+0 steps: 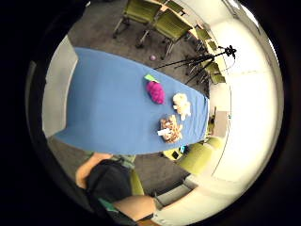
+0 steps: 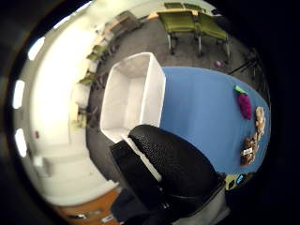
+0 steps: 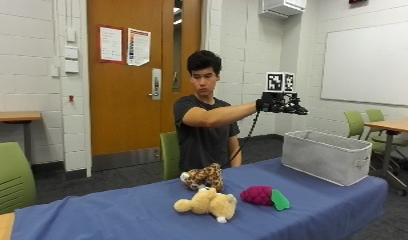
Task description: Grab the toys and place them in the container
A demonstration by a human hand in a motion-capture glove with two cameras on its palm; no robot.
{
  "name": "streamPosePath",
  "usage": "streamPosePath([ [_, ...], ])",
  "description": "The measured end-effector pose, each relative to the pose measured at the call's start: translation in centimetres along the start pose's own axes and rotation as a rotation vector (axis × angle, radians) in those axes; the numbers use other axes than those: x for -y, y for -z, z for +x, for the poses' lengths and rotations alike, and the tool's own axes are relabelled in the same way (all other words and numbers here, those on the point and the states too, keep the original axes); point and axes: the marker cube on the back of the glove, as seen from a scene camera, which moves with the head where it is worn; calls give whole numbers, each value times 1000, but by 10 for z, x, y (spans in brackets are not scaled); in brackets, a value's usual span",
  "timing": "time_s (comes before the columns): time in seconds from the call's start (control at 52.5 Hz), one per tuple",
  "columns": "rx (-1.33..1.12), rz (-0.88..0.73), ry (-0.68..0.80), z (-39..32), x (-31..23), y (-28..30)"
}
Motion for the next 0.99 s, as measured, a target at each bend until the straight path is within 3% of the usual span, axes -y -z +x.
streamPosePath([
  [0.553,19,-20,7,37,-21,3],
  [0.82,33,34,-52,150,-76,15],
  [0.991,62,84,-140,224,-110,-11],
])
